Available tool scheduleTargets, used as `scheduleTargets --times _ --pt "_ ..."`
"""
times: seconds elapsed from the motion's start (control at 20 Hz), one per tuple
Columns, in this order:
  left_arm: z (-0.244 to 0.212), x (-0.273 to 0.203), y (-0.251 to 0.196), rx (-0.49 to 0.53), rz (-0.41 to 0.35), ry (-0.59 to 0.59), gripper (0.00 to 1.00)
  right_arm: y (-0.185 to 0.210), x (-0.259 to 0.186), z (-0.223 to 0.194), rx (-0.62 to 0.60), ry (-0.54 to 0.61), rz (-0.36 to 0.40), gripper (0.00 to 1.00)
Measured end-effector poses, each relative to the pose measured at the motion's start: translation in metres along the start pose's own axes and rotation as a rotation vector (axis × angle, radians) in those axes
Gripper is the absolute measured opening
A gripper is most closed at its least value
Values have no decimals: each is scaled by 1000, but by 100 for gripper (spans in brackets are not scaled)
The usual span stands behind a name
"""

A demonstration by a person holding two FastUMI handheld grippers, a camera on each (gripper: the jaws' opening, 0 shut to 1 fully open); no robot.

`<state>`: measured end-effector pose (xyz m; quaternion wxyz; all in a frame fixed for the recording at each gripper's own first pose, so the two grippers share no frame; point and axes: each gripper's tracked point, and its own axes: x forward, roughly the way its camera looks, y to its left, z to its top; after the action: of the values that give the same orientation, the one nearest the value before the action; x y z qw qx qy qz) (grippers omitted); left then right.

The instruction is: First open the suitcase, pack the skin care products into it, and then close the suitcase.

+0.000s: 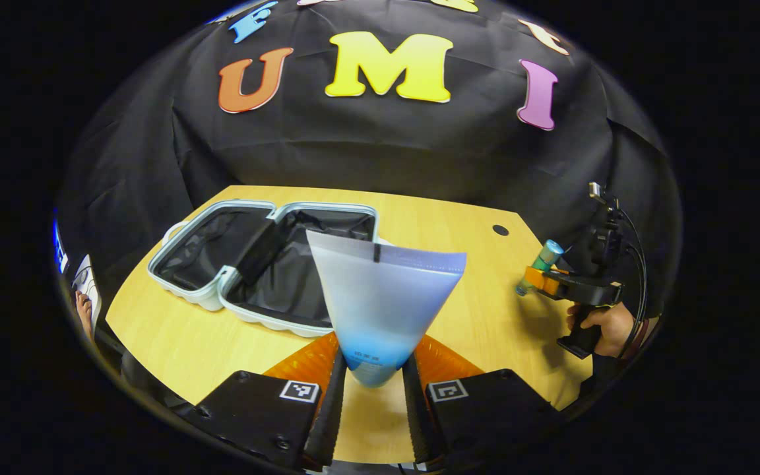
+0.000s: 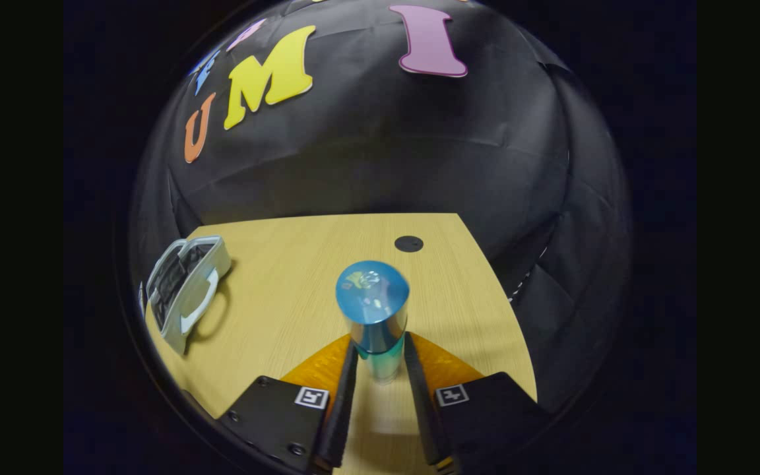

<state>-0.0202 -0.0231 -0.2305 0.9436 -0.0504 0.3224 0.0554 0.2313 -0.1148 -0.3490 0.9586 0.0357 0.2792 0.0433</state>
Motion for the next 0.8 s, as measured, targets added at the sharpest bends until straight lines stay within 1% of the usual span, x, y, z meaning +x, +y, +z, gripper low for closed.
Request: scheduleTargets --times 0.15,0.3,0.35,0.5,0.55,0.7,0.8 --pt "9 7 39 -24 8 11 46 4 5 1 1 -13 -19 38" --pt "22 21 81 17 13 39 46 8 -4 -2 24 -5 -70 37" --pt "29 31 96 35 13 45 46 11 -10 -2 33 -7 -80 35" --pt "40 70 131 85 -2 80 46 36 -41 -4 24 -14 -96 34" --pt "39 84 139 104 -8 95 46 46 -53 -4 22 -6 -99 37" --pt "29 122 149 133 -51 176 46 85 -97 3 21 -4 -89 37" --pt "20 143 152 161 -68 245 46 111 -123 10 53 -5 -78 37"
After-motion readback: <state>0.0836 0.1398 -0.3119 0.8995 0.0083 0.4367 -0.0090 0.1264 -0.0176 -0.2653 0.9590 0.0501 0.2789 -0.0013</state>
